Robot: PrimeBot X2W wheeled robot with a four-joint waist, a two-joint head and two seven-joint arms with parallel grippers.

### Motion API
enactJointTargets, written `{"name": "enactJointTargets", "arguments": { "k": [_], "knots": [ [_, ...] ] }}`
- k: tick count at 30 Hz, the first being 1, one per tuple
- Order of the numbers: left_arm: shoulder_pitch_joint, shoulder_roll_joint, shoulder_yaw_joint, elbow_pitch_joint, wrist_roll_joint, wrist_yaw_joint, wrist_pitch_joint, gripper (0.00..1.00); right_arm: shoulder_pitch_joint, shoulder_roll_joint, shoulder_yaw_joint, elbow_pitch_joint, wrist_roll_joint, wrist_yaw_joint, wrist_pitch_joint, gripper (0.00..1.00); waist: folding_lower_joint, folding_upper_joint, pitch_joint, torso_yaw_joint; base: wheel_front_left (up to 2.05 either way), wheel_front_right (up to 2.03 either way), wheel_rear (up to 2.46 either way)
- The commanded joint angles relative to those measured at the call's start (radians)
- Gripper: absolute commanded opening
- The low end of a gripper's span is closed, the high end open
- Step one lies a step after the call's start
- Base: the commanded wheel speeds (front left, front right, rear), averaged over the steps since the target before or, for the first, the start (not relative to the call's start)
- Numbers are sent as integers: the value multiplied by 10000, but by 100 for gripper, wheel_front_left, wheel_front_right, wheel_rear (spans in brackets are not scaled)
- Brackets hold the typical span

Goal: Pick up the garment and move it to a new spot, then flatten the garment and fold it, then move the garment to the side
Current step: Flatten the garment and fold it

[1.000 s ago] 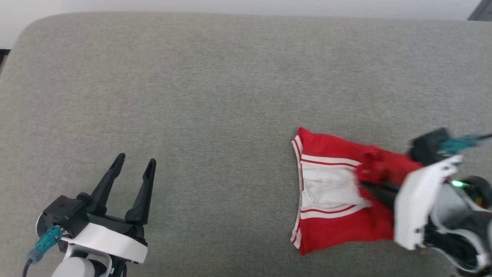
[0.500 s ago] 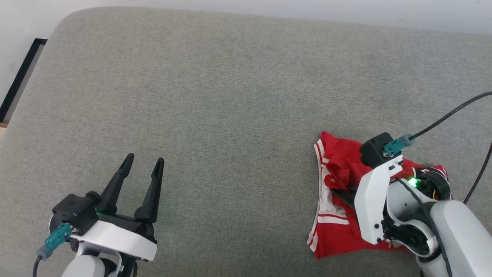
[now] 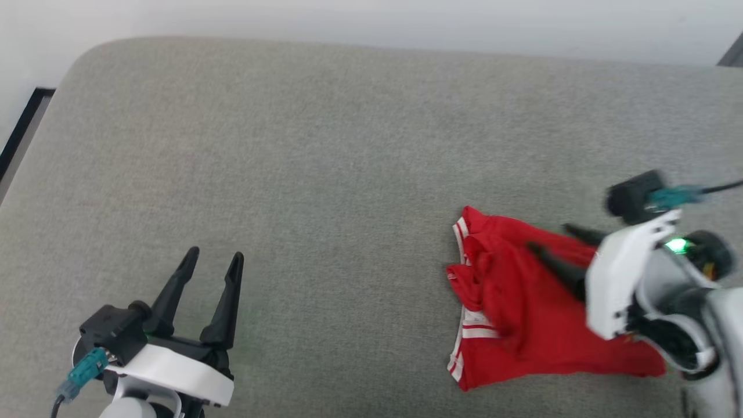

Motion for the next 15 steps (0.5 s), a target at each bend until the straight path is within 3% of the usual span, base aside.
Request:
{"name": "enactJointTargets", "arguments": {
  "k": [1, 7, 15],
  "knots": [
    [116, 18, -7, 17, 4, 25, -49, 100, 144, -47, -93, -11, -52, -7, -116, 100, 0, 0, -123, -107, 0, 0, 0],
    [271, 66, -67, 74, -141, 25, -49, 100, 588, -194, -803, 140, -644, -5, -1674, 100, 0, 0, -337, -513, 0, 0, 0],
    [328, -6, 238, 200, -346, 25, -49, 100, 1001, -265, -682, 1094, -972, -7, -5302, 100, 0, 0, -585, -1066, 0, 0, 0]
  ]
}}
